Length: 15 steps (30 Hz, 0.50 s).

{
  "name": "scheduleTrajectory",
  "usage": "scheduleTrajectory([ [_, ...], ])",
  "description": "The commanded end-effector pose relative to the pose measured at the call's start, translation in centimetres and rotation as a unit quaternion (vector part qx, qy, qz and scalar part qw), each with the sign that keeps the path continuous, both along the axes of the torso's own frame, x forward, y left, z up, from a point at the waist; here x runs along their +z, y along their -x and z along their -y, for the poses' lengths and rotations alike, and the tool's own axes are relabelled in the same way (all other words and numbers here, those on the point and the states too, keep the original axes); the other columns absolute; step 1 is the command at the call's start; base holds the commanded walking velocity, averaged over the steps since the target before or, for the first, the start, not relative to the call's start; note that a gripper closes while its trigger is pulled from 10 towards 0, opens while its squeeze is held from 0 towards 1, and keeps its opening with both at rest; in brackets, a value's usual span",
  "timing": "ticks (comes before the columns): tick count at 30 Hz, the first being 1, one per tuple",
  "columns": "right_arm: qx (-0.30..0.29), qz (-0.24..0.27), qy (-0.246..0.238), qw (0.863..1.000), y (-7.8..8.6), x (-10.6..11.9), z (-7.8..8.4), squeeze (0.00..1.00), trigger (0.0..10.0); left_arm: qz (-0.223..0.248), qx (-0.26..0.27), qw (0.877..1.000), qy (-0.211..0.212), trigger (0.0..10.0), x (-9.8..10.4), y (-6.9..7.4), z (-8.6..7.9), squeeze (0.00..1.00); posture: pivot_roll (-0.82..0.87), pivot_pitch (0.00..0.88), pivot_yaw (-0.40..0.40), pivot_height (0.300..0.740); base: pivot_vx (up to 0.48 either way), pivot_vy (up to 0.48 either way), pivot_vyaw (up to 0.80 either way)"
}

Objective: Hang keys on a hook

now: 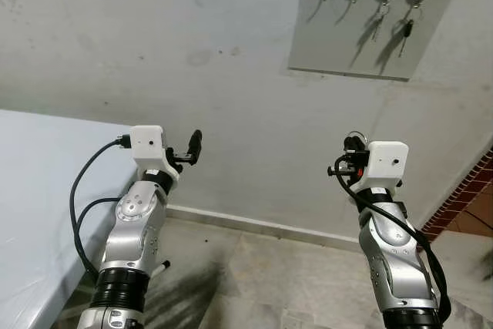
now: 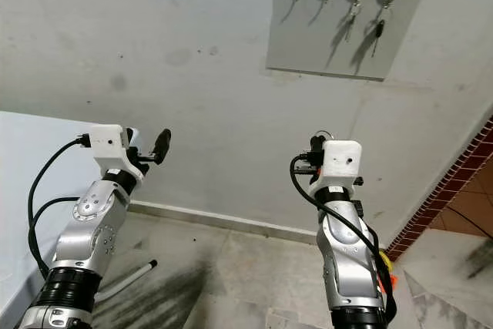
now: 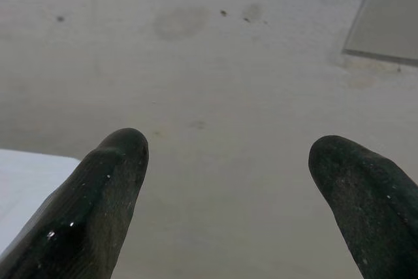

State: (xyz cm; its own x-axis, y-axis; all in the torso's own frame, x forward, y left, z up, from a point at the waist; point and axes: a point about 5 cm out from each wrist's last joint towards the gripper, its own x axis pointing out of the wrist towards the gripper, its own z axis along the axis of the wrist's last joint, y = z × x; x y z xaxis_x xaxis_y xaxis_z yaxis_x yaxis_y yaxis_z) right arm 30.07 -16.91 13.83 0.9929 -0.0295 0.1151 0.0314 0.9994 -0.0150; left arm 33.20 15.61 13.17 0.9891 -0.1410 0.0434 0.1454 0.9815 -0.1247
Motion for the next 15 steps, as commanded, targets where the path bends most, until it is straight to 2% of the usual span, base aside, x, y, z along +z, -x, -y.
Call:
scheduleTrajectory([
  [1,-0.005,0.005,0.002,1.0,0.09,0.31,0.17,0.0,10.0,0.005,-0.005,1.0,-0.012,10.0,0.42,0.01,-0.12,0.0,-0.06,0.0,0.033,0.74,0.0,0.0,-0.73],
  [15,-0.014,0.002,0.001,1.0,0.13,0.34,0.24,0.0,10.0,0.018,-0.013,0.999,-0.027,10.0,0.91,-0.02,0.17,0.0,-0.06,0.0,0.037,0.74,0.0,0.0,-0.73],
])
